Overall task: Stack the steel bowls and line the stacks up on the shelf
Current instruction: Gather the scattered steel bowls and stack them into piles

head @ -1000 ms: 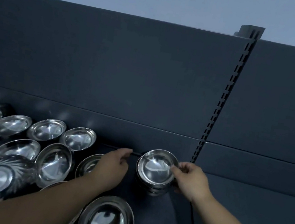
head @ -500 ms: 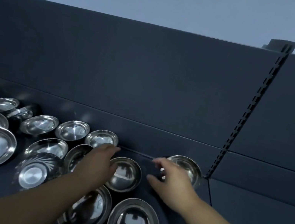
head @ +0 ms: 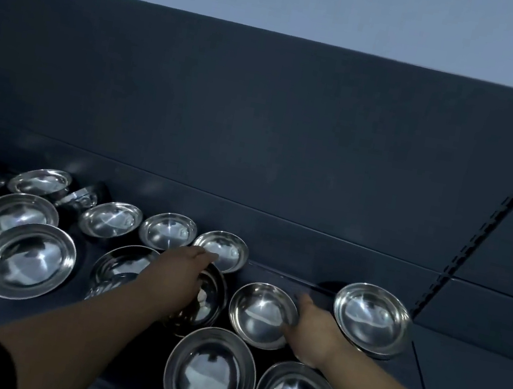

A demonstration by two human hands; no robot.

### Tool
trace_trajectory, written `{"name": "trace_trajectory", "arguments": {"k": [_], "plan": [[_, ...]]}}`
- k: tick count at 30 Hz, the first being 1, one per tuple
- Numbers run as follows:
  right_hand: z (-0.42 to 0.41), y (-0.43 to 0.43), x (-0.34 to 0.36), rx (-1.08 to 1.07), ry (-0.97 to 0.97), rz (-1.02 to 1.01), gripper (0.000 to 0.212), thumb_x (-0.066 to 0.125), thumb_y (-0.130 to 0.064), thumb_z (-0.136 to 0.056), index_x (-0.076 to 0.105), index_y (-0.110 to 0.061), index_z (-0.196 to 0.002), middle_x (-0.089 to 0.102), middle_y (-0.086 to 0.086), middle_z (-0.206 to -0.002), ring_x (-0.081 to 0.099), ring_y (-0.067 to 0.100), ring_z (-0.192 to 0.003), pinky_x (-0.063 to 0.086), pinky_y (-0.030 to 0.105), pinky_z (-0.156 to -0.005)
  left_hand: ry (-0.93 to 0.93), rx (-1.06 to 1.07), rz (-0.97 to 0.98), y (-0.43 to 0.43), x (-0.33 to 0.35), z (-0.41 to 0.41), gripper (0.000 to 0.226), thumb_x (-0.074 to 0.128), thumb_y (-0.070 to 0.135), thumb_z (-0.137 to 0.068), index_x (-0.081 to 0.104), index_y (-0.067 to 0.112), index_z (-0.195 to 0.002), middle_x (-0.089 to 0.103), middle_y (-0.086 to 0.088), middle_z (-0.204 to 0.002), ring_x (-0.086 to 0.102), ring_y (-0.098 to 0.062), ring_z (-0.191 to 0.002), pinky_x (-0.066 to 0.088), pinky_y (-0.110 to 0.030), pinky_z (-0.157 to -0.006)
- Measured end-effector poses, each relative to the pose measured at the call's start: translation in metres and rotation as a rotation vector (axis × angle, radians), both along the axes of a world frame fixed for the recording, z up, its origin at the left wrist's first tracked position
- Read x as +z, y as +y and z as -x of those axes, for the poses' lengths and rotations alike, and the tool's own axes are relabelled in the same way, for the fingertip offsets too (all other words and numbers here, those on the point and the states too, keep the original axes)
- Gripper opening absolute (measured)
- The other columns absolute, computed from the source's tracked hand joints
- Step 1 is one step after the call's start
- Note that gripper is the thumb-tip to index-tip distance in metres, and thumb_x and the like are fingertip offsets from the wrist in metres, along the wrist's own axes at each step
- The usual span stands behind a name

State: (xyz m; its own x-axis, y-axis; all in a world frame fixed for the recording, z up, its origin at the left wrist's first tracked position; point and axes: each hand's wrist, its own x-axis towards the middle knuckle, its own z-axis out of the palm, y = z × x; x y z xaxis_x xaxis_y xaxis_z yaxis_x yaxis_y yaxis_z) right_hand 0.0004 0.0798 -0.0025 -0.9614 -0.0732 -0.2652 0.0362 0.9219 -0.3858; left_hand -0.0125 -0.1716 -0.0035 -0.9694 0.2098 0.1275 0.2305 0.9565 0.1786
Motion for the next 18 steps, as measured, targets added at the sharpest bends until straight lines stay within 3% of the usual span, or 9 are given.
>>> {"name": "trace_trajectory", "arguments": {"k": [4, 8, 11, 14, 18], "plan": [[0.003, -0.003, -0.004, -0.067, 0.017, -0.007, 0.039, 0.049, -0.019, -0.091, 0.048, -0.016, -0.130, 0.069, 0.010, -0.116, 0.064, 0.027, -0.109, 0.048, 0.028, -0.088, -0.004, -0.046, 0.001, 0.003, 0.001, 0.013, 0.039, 0.049, 0.018, -0.089, 0.055, 0.024, -0.127, 0.056, 0.003, -0.130, 0.054, -0.020, -0.116, 0.046, -0.036, -0.096], [0.004, -0.004, -0.002, -0.122, 0.062, 0.069, 0.041, 0.049, -0.014, -0.089, 0.053, -0.020, -0.129, 0.069, 0.007, -0.116, 0.063, 0.025, -0.109, 0.046, 0.024, -0.083, -0.036, -0.020, -0.007, 0.004, 0.003, 0.018, 0.032, 0.045, 0.022, -0.090, 0.060, 0.031, -0.117, 0.064, 0.005, -0.118, 0.061, -0.018, -0.107, 0.051, -0.036, -0.087], [0.005, -0.001, 0.006, -0.167, 0.113, 0.124, 0.043, 0.050, -0.016, -0.089, 0.054, -0.021, -0.131, 0.069, 0.005, -0.118, 0.063, 0.025, -0.109, 0.049, 0.027, -0.086, -0.042, -0.022, -0.011, 0.004, 0.005, 0.020, 0.032, 0.045, 0.023, -0.091, 0.060, 0.035, -0.117, 0.066, 0.006, -0.117, 0.062, -0.016, -0.106, 0.051, -0.036, -0.087], [0.005, 0.003, 0.017, -0.196, 0.171, 0.158, 0.040, 0.051, -0.018, -0.091, 0.054, -0.020, -0.131, 0.067, 0.006, -0.119, 0.063, 0.024, -0.107, 0.045, 0.024, -0.078, -0.036, 0.019, -0.096, 0.005, 0.012, 0.021, 0.029, 0.045, 0.025, -0.094, 0.063, 0.036, -0.114, 0.066, 0.008, -0.116, 0.062, -0.015, -0.105, 0.051, -0.035, -0.087], [0.007, 0.016, 0.039, -0.232, 0.265, 0.204, 0.035, 0.052, -0.021, -0.092, 0.057, -0.021, -0.126, 0.068, 0.006, -0.117, 0.062, 0.024, -0.105, 0.042, 0.024, -0.077, 0.028, 0.062, -0.208, 0.008, 0.028, 0.018, 0.024, 0.050, 0.024, -0.094, 0.067, 0.031, -0.109, 0.068, 0.005, -0.109, 0.062, -0.017, -0.102, 0.044, -0.026, -0.077]]}}
